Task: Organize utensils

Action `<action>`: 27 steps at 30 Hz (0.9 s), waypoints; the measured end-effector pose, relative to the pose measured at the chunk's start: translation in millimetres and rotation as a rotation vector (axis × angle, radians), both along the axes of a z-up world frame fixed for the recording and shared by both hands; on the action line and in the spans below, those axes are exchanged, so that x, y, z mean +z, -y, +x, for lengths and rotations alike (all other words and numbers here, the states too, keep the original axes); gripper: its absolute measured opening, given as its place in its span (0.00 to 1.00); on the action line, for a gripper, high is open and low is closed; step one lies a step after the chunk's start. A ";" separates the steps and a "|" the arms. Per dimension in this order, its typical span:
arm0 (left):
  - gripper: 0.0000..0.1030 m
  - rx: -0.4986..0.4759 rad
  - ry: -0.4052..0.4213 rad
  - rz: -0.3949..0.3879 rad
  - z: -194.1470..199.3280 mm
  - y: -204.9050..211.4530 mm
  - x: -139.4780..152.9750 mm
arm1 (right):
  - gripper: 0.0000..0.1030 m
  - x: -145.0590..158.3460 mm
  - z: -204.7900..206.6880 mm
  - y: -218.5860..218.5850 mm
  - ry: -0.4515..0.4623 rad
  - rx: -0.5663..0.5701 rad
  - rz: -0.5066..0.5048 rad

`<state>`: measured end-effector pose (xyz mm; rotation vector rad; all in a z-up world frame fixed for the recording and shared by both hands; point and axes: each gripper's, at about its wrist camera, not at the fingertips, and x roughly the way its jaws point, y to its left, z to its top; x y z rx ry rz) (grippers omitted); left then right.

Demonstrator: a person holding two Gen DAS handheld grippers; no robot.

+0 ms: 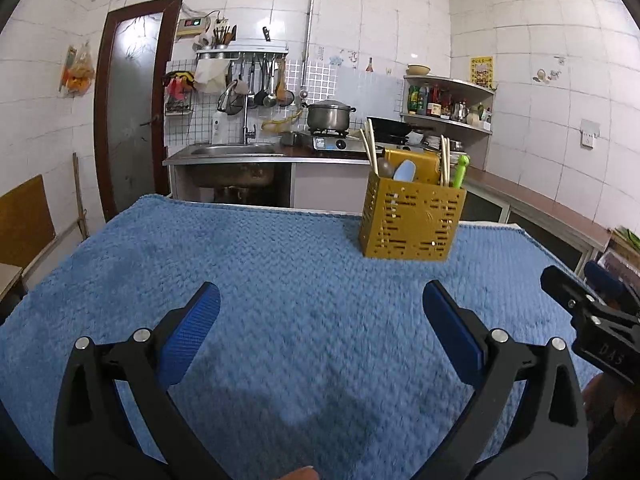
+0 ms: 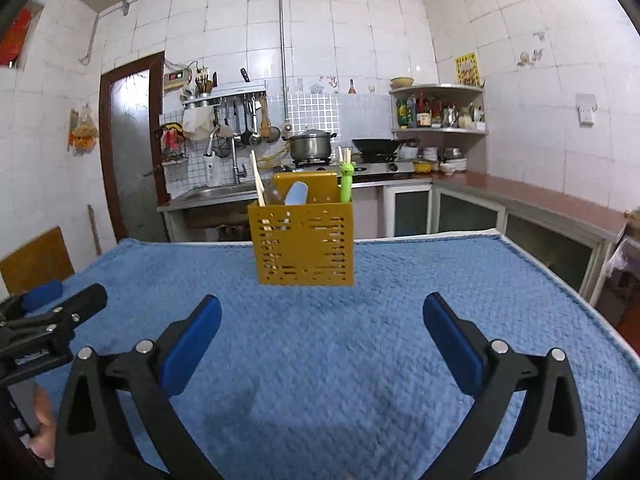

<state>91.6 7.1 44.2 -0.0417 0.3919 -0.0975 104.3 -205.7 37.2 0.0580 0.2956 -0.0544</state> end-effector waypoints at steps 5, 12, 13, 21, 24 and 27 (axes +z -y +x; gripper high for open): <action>0.95 -0.010 0.040 0.049 -7.3 3.9 -10.5 | 0.96 -15.8 -4.0 0.2 -0.010 -0.017 -0.028; 0.95 -0.022 0.043 0.046 -6.5 3.8 -17.8 | 0.96 -20.9 -6.2 4.5 -0.002 -0.011 -0.019; 0.95 -0.022 0.047 0.043 -7.0 3.1 -18.3 | 0.96 -20.6 -7.5 4.9 0.004 -0.014 -0.019; 0.95 -0.034 0.060 0.060 -7.3 7.6 -18.4 | 0.96 -20.1 -9.9 3.4 0.012 -0.016 -0.029; 0.95 -0.034 0.068 0.072 -8.0 9.9 -18.6 | 0.96 -19.6 -9.0 2.6 0.009 -0.017 -0.031; 0.95 -0.038 0.062 0.076 -7.2 11.1 -19.5 | 0.96 -19.4 -8.8 2.0 0.009 -0.017 -0.031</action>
